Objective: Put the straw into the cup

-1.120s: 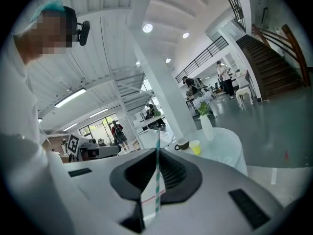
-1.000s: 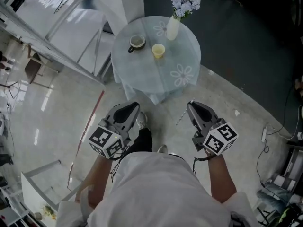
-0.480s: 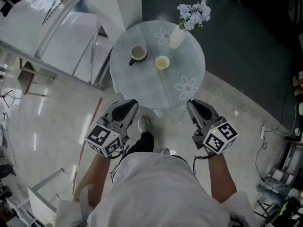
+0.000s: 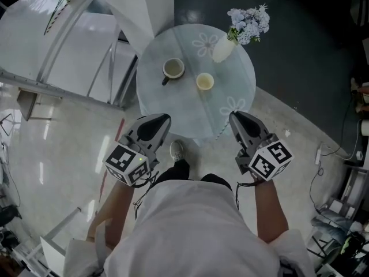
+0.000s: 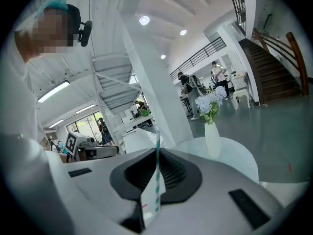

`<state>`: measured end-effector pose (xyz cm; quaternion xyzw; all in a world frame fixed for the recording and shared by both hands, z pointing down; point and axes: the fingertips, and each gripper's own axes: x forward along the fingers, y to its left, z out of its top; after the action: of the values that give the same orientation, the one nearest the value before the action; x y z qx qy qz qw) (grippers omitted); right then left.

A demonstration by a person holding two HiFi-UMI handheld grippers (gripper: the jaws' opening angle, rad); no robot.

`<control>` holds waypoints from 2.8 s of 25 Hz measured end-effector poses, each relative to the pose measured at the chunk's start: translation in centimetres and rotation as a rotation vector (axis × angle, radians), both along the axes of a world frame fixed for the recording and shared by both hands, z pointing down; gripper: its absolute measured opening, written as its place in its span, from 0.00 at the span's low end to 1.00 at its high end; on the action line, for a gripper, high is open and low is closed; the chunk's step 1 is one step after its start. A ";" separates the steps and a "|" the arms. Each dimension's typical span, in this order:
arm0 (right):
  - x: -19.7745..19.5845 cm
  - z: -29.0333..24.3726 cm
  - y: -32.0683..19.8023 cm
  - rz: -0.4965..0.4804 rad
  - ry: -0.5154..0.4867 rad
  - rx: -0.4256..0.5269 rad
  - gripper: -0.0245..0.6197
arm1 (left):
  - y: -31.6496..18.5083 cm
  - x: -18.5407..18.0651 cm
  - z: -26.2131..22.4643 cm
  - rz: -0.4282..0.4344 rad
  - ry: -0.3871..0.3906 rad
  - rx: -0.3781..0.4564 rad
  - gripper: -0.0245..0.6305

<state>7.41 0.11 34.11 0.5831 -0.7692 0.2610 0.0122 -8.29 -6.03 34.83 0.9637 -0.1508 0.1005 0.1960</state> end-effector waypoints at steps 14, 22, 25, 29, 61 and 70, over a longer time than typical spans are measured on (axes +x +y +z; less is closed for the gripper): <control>0.8 1.2 -4.9 -0.023 0.014 -0.017 0.10 | -3.5 0.7 1.0 -0.011 -0.001 -0.019 0.08; 2.9 1.5 -8.9 -0.087 0.029 0.023 0.10 | -5.0 3.2 1.9 -0.068 -0.016 -0.025 0.08; 3.1 1.8 -10.7 -0.131 0.032 0.039 0.10 | -5.6 4.1 2.4 -0.100 -0.030 -0.025 0.08; 3.1 2.4 -13.0 -0.201 0.029 0.046 0.10 | -6.3 5.1 2.9 -0.155 -0.043 -0.041 0.08; 2.6 10.9 -21.6 -0.446 0.157 0.033 0.10 | -8.3 6.0 9.9 -0.341 -0.105 -0.158 0.08; 2.2 13.6 -21.9 -0.455 0.208 0.009 0.10 | -8.7 6.1 11.4 -0.333 -0.106 -0.166 0.08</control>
<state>9.58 -21.74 47.74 0.4188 -0.8763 0.1870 0.1471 -2.18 -14.72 46.23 0.8993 -0.3095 0.1293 0.2806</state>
